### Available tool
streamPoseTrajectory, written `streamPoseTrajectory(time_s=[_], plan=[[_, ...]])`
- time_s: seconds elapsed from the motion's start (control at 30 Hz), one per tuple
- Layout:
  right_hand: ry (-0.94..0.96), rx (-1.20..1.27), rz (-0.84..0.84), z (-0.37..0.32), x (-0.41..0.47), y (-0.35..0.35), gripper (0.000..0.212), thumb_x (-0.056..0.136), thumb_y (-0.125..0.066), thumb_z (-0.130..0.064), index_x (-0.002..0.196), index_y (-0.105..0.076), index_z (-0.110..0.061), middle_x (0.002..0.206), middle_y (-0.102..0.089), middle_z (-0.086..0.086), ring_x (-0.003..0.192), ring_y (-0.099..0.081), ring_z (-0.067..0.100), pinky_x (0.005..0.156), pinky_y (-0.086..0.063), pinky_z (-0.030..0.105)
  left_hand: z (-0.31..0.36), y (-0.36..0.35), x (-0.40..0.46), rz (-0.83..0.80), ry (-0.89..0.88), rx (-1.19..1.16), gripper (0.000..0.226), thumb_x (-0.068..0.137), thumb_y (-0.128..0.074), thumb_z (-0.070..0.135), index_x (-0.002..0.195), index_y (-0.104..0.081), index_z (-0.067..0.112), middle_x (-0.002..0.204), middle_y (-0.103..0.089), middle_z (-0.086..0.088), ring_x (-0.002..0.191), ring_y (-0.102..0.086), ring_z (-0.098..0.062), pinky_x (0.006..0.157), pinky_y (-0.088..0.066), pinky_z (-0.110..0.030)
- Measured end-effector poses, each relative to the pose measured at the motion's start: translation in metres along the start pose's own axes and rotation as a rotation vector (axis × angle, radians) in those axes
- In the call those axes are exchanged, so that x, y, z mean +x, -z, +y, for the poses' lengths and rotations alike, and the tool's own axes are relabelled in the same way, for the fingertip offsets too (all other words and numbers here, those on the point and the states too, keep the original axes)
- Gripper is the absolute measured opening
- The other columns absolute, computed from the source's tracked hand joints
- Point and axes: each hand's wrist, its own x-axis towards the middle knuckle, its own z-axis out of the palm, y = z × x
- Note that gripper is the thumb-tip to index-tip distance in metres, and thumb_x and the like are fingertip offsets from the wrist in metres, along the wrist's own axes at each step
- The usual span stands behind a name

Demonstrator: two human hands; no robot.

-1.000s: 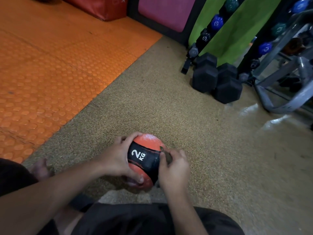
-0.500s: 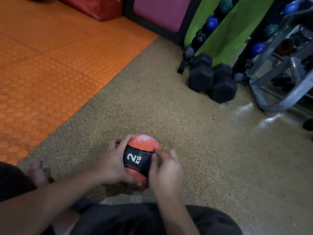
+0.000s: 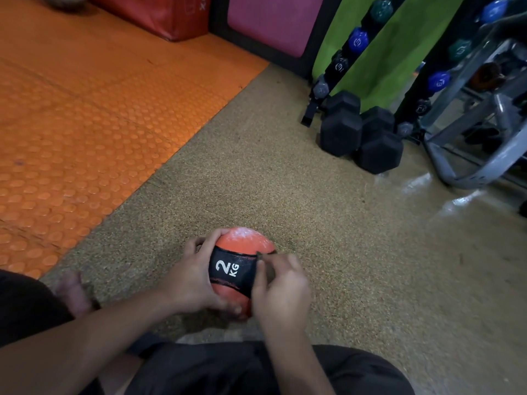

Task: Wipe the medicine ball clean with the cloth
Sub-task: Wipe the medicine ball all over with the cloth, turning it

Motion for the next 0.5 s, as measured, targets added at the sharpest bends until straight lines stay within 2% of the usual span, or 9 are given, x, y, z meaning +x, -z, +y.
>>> streamPoseTrajectory(time_s=[0.1, 0.17, 0.27, 0.4, 0.43, 0.5], plan=[[0.270, -0.093, -0.093, -0.033, -0.022, -0.013, 0.013, 0.087, -0.064, -0.033, 0.090, -0.070, -0.023, 0.093, -0.058, -0.002, 0.074, -0.060, 0.023, 0.052, -0.052, 0.034, -0.005, -0.002, 0.003, 0.013, 0.004, -0.062, 0.116, 0.053, -0.090, 0.051, 0.139, -0.015, 0.071, 0.146, -0.026, -0.005, 0.126, -0.058, -0.028, 0.104, -0.048, -0.030], [0.310, -0.113, -0.083, -0.034, -0.021, -0.014, 0.013, 0.088, -0.063, -0.035, 0.091, -0.071, -0.024, 0.091, -0.057, -0.002, 0.074, -0.059, 0.023, 0.050, -0.050, 0.034, -0.005, -0.001, 0.003, 0.013, -0.007, -0.055, 0.111, 0.055, -0.087, 0.051, 0.134, -0.013, 0.076, 0.147, -0.026, -0.004, 0.126, -0.058, -0.027, 0.103, -0.048, -0.028], [0.139, -0.032, -0.024, -0.008, -0.005, -0.003, 0.017, 0.089, -0.063, -0.034, 0.099, -0.075, -0.028, 0.094, -0.063, -0.004, 0.074, -0.064, 0.021, 0.059, -0.053, 0.030, -0.002, 0.001, 0.000, -0.016, 0.001, -0.001, 0.133, 0.038, -0.095, 0.065, 0.138, -0.008, 0.075, 0.145, -0.022, 0.001, 0.122, -0.056, -0.021, 0.108, -0.051, -0.036], [-0.302, 0.046, -0.032, 0.038, 0.023, 0.006, 0.013, 0.090, -0.073, -0.022, 0.100, -0.081, -0.022, 0.102, -0.072, -0.001, 0.090, -0.071, 0.024, 0.072, -0.045, 0.024, 0.003, 0.005, -0.004, -0.068, 0.024, 0.017, 0.144, 0.031, -0.100, 0.067, 0.138, -0.004, 0.076, 0.154, -0.014, 0.004, 0.134, -0.044, -0.026, 0.115, -0.045, -0.047], [-0.313, 0.060, -0.029, 0.037, 0.023, 0.005, 0.013, 0.090, -0.073, -0.021, 0.100, -0.081, -0.020, 0.101, -0.072, 0.000, 0.091, -0.071, 0.025, 0.073, -0.044, 0.024, 0.002, 0.006, -0.004, -0.071, 0.028, 0.014, 0.144, 0.030, -0.100, 0.068, 0.137, -0.004, 0.077, 0.154, -0.015, 0.004, 0.134, -0.044, -0.026, 0.115, -0.045, -0.049], [-0.143, 0.018, 0.019, 0.018, 0.013, 0.001, 0.015, 0.092, -0.068, -0.025, 0.098, -0.080, -0.020, 0.097, -0.069, 0.000, 0.082, -0.068, 0.024, 0.069, -0.048, 0.026, -0.001, 0.006, -0.001, -0.051, 0.029, 0.008, 0.145, 0.028, -0.098, 0.069, 0.140, -0.007, 0.075, 0.151, -0.020, 0.001, 0.130, -0.048, -0.025, 0.113, -0.048, -0.050]])
